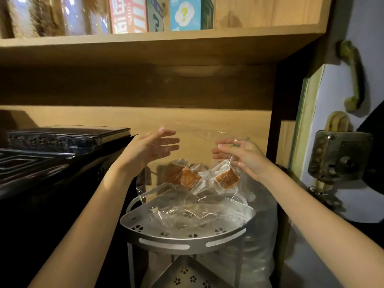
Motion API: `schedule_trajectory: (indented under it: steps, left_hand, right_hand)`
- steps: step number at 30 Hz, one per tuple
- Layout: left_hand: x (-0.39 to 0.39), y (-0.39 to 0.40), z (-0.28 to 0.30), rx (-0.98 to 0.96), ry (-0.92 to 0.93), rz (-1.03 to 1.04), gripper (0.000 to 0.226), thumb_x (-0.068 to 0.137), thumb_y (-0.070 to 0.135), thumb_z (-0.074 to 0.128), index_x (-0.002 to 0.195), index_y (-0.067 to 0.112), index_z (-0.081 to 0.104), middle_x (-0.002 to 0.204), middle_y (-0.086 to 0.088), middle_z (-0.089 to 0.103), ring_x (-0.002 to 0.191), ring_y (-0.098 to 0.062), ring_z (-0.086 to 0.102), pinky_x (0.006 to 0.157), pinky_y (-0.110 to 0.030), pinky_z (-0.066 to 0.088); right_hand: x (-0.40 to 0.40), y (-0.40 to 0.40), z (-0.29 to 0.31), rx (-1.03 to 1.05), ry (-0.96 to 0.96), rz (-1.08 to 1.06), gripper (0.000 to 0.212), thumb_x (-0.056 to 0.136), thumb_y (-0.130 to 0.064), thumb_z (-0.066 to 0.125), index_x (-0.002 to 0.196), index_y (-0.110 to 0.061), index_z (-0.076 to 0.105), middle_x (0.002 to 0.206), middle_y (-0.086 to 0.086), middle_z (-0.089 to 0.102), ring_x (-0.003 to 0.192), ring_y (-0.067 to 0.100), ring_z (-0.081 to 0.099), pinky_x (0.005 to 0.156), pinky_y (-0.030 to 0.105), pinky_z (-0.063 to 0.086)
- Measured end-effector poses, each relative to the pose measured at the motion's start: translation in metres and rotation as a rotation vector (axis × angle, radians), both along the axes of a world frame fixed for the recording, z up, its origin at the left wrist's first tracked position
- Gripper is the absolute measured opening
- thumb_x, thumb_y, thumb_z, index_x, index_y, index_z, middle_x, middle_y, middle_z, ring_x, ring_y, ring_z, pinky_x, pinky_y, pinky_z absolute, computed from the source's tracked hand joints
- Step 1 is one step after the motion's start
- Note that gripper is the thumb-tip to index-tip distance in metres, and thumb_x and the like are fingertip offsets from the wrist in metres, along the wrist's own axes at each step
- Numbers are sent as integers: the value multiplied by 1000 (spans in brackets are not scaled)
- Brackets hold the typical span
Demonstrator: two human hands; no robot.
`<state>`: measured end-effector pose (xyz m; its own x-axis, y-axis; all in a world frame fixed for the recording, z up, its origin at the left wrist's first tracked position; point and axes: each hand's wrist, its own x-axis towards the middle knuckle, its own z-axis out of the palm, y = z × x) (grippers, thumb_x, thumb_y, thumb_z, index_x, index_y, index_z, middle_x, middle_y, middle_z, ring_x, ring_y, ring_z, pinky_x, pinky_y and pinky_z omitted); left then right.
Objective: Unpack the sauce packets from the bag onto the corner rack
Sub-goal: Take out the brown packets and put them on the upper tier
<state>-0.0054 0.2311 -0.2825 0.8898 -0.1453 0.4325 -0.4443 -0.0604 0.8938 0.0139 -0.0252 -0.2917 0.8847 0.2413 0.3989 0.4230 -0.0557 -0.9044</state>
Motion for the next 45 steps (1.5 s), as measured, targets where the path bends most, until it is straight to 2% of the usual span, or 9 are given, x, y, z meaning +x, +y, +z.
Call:
schedule_trajectory:
  steps: [6, 9, 12, 22, 28, 32, 35, 40, 45]
  left_hand:
    - [0, 0, -4, -92, -14, 39, 30, 93, 36, 43, 105, 18, 64, 102, -5, 73, 95, -20, 69, 75, -23, 56]
    - [-1, 1, -3, -121, -46, 80, 30, 93, 35, 44, 104, 16, 65, 102, -7, 73, 94, -22, 69, 81, -30, 55]
    - [-1, 4, 6, -137, -73, 101, 30, 93, 36, 45, 102, 16, 66, 99, -7, 74, 92, -21, 70, 79, -31, 55]
    - [-7, -1, 31, -130, -132, 99, 30, 85, 41, 52, 105, 22, 65, 93, -4, 75, 89, -20, 71, 77, -30, 57]
    - [-14, 6, -1, -117, -58, 235, 62, 62, 35, 73, 119, 17, 59, 103, -4, 71, 93, -18, 69, 83, -33, 53]
    - [-20, 3, -31, -14, 63, 169, 24, 72, 17, 71, 94, 9, 70, 89, -16, 74, 73, -15, 71, 66, -22, 57]
    - [-16, 0, -37, -132, 96, 176, 7, 78, 10, 66, 83, 7, 71, 71, -11, 73, 60, -13, 69, 55, -19, 56]
    - [-16, -1, -37, -192, 114, 167, 10, 79, 9, 65, 88, 6, 70, 71, -8, 73, 60, -13, 70, 52, -21, 56]
    - [-17, -5, -38, -240, 142, 158, 14, 80, 9, 64, 93, 5, 68, 82, -18, 67, 60, -14, 71, 50, -20, 54]
  right_hand:
    - [-7, 3, 18, -14, -44, 12, 12, 82, -13, 64, 94, -11, 64, 90, 8, 72, 81, 21, 70, 47, 9, 44]
    - [-7, 9, 22, -175, -72, 42, 11, 82, -13, 65, 92, -16, 65, 85, 2, 74, 81, 17, 71, 63, 17, 53]
    - [-4, 9, 32, -71, -91, 35, 14, 81, -9, 65, 95, -11, 64, 90, 9, 73, 85, 21, 71, 76, 29, 58]
    - [-13, 17, 55, 17, -190, -136, 7, 82, -10, 65, 88, -6, 66, 78, 13, 69, 62, 14, 69, 58, 20, 57]
    - [-10, 10, 55, 95, -138, -151, 9, 82, -8, 66, 89, -3, 66, 79, 13, 69, 64, 17, 68, 60, 25, 58]
    - [-8, 7, 50, 113, -86, -154, 13, 79, -11, 68, 90, -4, 66, 80, 11, 71, 69, 20, 70, 69, 31, 59]
    - [-5, -2, 46, 83, -30, -85, 41, 71, -23, 75, 107, -9, 61, 94, 9, 72, 85, 20, 70, 80, 34, 57]
    - [6, -31, 10, 237, 197, 88, 108, 28, -40, 93, 123, -13, 49, 115, 11, 66, 104, 24, 65, 89, 35, 53]
    - [0, -32, -40, 51, 329, 196, 64, 60, -23, 82, 118, -7, 58, 115, 15, 67, 107, 26, 64, 91, 33, 52]
